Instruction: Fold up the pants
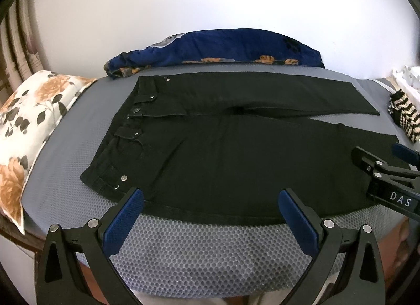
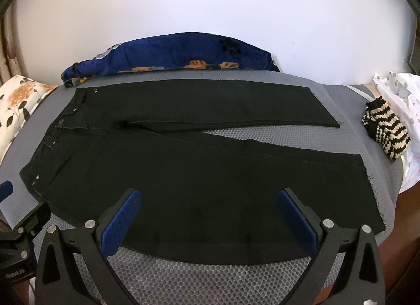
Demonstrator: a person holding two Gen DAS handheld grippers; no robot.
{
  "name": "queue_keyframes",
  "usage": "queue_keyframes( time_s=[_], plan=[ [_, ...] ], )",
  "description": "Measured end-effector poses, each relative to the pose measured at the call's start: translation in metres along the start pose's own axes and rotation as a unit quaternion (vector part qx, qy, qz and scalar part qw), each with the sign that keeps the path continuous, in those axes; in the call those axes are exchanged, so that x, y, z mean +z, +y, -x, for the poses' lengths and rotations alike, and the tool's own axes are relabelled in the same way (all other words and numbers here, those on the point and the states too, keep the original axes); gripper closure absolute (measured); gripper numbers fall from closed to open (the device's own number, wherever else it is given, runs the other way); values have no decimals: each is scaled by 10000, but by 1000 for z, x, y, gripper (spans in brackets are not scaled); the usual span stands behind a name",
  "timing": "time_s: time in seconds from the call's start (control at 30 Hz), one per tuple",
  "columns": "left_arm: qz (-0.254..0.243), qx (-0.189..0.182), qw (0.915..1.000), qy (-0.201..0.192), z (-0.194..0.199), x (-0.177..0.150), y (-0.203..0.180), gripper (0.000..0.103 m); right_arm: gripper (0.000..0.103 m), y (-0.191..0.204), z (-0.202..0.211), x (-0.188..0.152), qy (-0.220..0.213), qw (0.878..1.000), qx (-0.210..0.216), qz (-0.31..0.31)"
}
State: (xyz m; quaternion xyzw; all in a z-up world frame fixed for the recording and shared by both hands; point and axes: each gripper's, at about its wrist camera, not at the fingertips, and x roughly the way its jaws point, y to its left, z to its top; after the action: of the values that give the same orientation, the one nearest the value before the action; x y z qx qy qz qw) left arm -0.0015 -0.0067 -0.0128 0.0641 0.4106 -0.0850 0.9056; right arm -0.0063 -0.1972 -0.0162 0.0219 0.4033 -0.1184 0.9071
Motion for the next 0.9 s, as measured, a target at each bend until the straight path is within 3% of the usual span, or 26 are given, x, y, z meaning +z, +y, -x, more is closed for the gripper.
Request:
queue_keyframes(
  time_s=[0.9],
  plan=[
    [10, 16, 10000, 0, -2, 0, 2, 1, 0, 1, -1, 0, 10, 10000, 22, 27]
  ],
)
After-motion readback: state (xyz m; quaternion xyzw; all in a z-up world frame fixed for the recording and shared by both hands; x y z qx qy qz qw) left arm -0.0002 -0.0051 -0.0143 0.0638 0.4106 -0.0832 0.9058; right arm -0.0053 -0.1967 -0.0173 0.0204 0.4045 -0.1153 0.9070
